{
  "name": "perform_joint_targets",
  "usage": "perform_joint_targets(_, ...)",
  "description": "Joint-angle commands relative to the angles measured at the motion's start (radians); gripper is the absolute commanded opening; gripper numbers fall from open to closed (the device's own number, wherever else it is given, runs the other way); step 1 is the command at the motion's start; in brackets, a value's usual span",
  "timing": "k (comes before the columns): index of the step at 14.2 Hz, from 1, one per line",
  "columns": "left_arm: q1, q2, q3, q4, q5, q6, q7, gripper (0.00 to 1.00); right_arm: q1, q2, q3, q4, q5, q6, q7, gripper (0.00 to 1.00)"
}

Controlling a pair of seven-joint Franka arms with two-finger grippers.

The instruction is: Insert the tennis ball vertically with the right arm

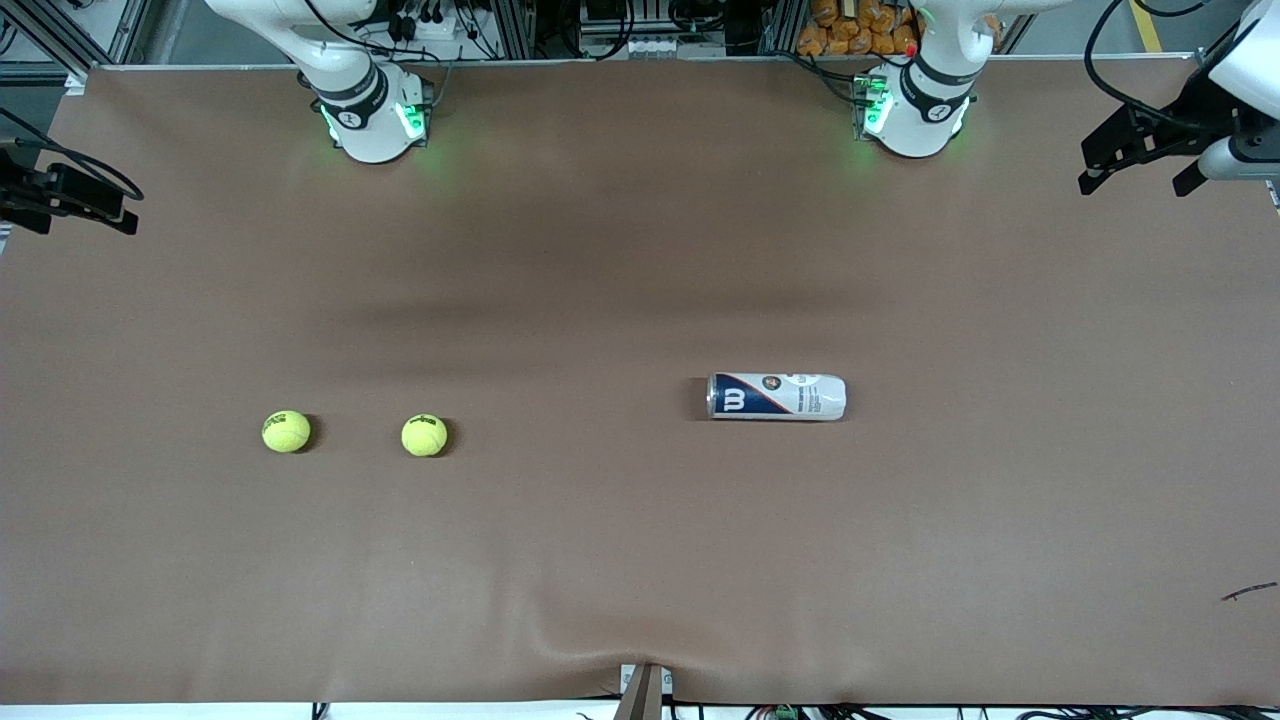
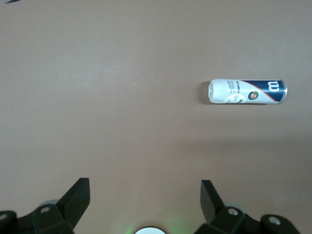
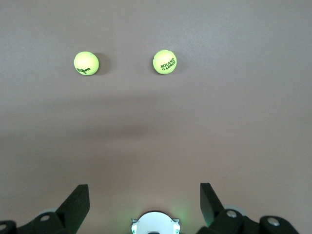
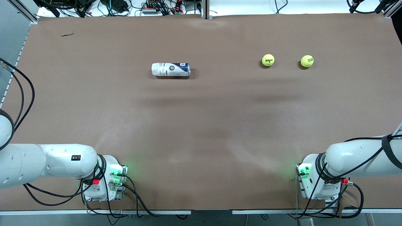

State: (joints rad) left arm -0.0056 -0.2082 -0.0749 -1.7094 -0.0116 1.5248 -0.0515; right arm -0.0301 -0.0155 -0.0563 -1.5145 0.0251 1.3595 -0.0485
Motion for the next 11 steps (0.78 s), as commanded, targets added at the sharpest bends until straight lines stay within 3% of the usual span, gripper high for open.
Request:
perform_joint_targets(1,-0.001,0.032,-0.005,0.047,0.027,-0.037,0.007,1.00,-0.007,-0.008,0.004,-0.007,-0.007,-0.002,-0.010,1.00)
perform_joint_targets(11,-0.005,0.070,-0.016,0.083,0.028,-0.055,0.007,1.00,-0.019,-0.001,0.001,0.004,-0.005,-0.016,-0.010,1.00)
